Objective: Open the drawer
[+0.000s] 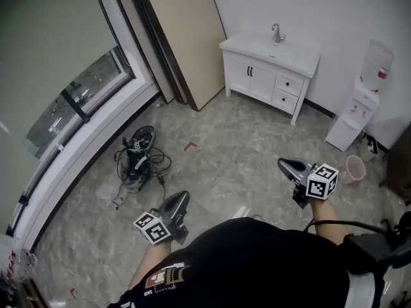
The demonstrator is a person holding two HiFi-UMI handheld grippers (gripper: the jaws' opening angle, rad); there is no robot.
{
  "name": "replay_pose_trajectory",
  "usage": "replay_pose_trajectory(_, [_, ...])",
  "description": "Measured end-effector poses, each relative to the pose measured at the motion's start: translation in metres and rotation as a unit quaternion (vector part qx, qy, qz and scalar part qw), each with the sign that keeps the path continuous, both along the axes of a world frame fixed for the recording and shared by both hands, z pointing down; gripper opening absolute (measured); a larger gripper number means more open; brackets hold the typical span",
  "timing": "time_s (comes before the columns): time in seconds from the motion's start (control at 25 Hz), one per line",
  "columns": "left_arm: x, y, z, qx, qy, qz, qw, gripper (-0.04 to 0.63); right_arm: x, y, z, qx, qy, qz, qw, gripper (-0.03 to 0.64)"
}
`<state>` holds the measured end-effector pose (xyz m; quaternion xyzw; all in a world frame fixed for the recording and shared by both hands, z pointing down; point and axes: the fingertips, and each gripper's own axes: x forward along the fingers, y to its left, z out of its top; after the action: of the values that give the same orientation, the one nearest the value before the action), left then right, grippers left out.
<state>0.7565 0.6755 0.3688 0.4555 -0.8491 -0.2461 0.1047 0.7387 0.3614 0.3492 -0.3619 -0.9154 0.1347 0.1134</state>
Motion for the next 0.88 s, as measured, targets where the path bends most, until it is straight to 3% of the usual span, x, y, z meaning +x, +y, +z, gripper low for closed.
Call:
replay_pose_trajectory(0.16, [-0.042,-0.024,-0.013,-0.006,-0.005,-0.02,0.9998,0.0,-0.054,-0.007,0.009,-0.002,0.005,-0.038,0.999,-0.003])
replay_pose_trajectory(0.52, [-0.139,-0.104,-0.038,0.009,-0.021,-0.089,0.9958,0.0,-0.193,-0.086,-0.025,-0.008,-0.027,-0.095,0.995,-0.003])
replay_pose_trajectory(0.72, [-0.182,-0.162,-0.04,0.002,-0.016,-0.083,0.9964,0.0,-0.243,-0.125,-0.014,-0.017,-0.015,-0.109,0.994,-0.003])
replay_pose_trajectory(0.88, [-0.214,-0.179,-0.038,-0.011,-0.011,-0.081,0.9966,0.0,-0.269,-0.154,0.002,-0.03,-0.001,-0.093,0.995,-0.003])
